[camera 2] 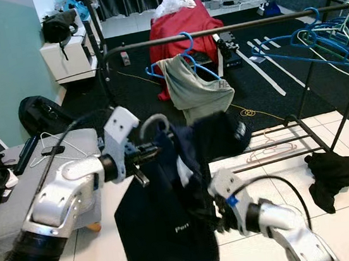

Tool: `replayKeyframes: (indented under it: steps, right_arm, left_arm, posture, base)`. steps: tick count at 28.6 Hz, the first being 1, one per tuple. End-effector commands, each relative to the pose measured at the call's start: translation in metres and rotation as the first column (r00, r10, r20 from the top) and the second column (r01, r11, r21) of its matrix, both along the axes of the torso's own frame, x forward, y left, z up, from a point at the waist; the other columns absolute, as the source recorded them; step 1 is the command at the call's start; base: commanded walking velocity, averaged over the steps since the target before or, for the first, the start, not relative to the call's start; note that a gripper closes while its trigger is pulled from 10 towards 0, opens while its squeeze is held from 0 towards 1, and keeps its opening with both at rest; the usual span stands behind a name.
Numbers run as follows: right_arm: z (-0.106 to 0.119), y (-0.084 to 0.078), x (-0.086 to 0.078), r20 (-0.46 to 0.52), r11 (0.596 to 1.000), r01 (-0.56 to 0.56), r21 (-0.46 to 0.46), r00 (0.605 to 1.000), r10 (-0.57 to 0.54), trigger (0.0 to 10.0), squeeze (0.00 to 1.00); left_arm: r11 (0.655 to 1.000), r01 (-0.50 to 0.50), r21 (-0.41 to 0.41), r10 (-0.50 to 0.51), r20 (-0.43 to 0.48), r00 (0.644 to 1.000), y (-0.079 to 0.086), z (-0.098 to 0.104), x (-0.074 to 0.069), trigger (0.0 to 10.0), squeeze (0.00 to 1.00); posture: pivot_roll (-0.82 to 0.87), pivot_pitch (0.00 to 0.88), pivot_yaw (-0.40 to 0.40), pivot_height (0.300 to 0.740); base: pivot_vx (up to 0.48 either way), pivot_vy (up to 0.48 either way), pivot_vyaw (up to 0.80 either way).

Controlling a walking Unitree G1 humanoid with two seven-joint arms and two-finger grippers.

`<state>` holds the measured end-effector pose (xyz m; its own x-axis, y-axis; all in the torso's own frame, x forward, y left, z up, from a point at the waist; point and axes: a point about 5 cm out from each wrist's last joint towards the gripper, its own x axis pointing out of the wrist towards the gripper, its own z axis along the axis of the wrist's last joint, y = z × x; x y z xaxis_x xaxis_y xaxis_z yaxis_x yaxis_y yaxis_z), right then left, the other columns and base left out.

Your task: Hang hanger

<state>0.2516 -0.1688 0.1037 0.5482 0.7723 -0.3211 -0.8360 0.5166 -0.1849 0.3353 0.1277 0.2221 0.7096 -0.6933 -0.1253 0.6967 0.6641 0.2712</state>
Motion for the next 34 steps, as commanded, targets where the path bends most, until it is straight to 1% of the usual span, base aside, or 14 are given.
replayKeyframes:
  steps: [1,5,6,8,13,15,17,20,24,25,26,27,29,34]
  right_arm:
    - [0.003,-0.005,0.0,0.03,1.0,0.013,0.013,0.999,-0.014,10.0,0.0]
    - [0.03,-0.013,0.007,0.096,0.975,0.087,0.205,0.99,-0.108,10.0,0.0]
    - [0.049,-0.018,0.012,0.132,0.944,0.104,0.313,0.98,-0.151,10.0,0.0]
    - [0.066,-0.023,0.016,0.176,0.919,0.094,0.382,0.969,-0.172,10.0,0.0]
    - [0.091,-0.022,0.023,0.225,0.902,0.022,0.431,0.965,-0.131,10.0,0.0]
    - [0.103,-0.009,0.019,0.238,0.882,-0.116,0.457,0.971,0.004,10.0,0.0]
    - [0.103,-0.009,0.019,0.238,0.882,-0.116,0.457,0.971,0.004,10.0,0.0]
    - [0.099,0.004,0.006,0.158,0.849,-0.298,0.437,0.954,0.254,10.0,0.0]
    - [0.096,0.003,0.003,0.11,0.836,-0.323,0.443,0.945,0.307,10.0,0.0]
    - [0.097,-0.003,-0.001,0.069,0.818,-0.341,0.464,0.934,0.351,10.0,0.22]
    - [0.098,-0.01,-0.001,0.047,0.808,-0.349,0.474,0.927,0.373,10.0,0.58]
    - [0.098,-0.01,-0.001,0.047,0.808,-0.349,0.474,0.927,0.373,10.0,0.58]
    - [0.101,-0.019,0.0,0.044,0.804,-0.349,0.481,0.926,0.376,10.0,1.0]
    - [0.107,-0.023,0.006,0.073,0.815,-0.335,0.472,0.936,0.343,10.0,1.0]
  left_arm:
    - [1.0,-0.006,0.002,0.006,0.046,0.999,0.008,0.009,0.002,0.0,0.0]
    - [0.997,0.073,0.037,-0.076,0.078,0.994,0.015,0.011,-0.003,0.0,0.0]
    - [0.984,0.157,0.087,-0.162,0.053,0.985,0.018,0.007,-0.009,0.0,0.0]
    - [0.959,0.232,0.162,-0.236,0.006,0.972,0.022,-0.001,-0.015,0.0,0.0]
    - [0.926,0.315,0.209,-0.31,-0.058,0.949,0.024,-0.006,-0.023,0.0,0.0]
    - [0.916,0.354,0.187,-0.348,-0.065,0.935,0.019,-0.004,-0.026,0.0,0.0]
    - [0.916,0.354,0.187,-0.348,-0.065,0.935,0.019,-0.004,-0.026,0.0,0.0]
    - [0.903,0.397,0.167,-0.39,-0.075,0.918,0.013,-0.003,-0.029,0.0,0.0]
    - [0.899,0.406,0.165,-0.399,-0.075,0.914,0.012,-0.002,-0.029,0.0,0.0]
    - [0.89,0.424,0.165,-0.417,-0.076,0.906,0.012,-0.001,-0.03,0.0,0.0]
    - [0.881,0.443,0.168,-0.436,-0.077,0.897,0.012,-0.001,-0.032,0.0,0.0]
    - [0.881,0.443,0.168,-0.436,-0.077,0.897,0.012,-0.001,-0.032,0.0,0.0]
    - [0.865,0.472,0.17,-0.465,-0.078,0.882,0.011,-0.001,-0.035,0.0,0.0]
    - [0.848,0.5,0.177,-0.494,-0.078,0.866,0.009,-0.001,-0.039,0.0,0.0]
  posture:
    - [-0.1,0.076,0.041,0.74]
    - [-0.11,0.074,0.045,0.74]
    - [-0.11,0.074,0.047,0.74]
    - [-0.11,0.07,0.048,0.74]
    - [-0.1,0.064,0.044,0.74]
    - [-0.1,0.06,0.044,0.74]
    - [-0.1,0.06,0.044,0.74]
    - [-0.11,0.051,0.043,0.74]
    - [-0.11,0.05,0.041,0.74]
    - [-0.11,0.048,0.037,0.74]
    - [-0.11,0.046,0.034,0.74]
    - [-0.11,0.046,0.034,0.74]
    - [-0.11,0.044,0.033,0.74]
    - [-0.11,0.043,0.024,0.74]
  base:
    - [0.0,0.0,0.0]
    - [0.0,0.0,0.0]
    - [0.0,0.0,0.0]
    - [0.0,0.0,0.0]
    - [0.0,0.0,0.0]
    - [0.0,0.0,0.0]
    - [0.0,0.0,0.0]
    - [0.0,0.0,0.0]
    - [0.0,0.0,0.0]
    - [0.0,0.0,0.0]
    - [0.0,0.0,0.0]
    - [0.0,0.0,0.0]
    - [0.0,0.0,0.0]
    - [0.0,0.0,0.0]
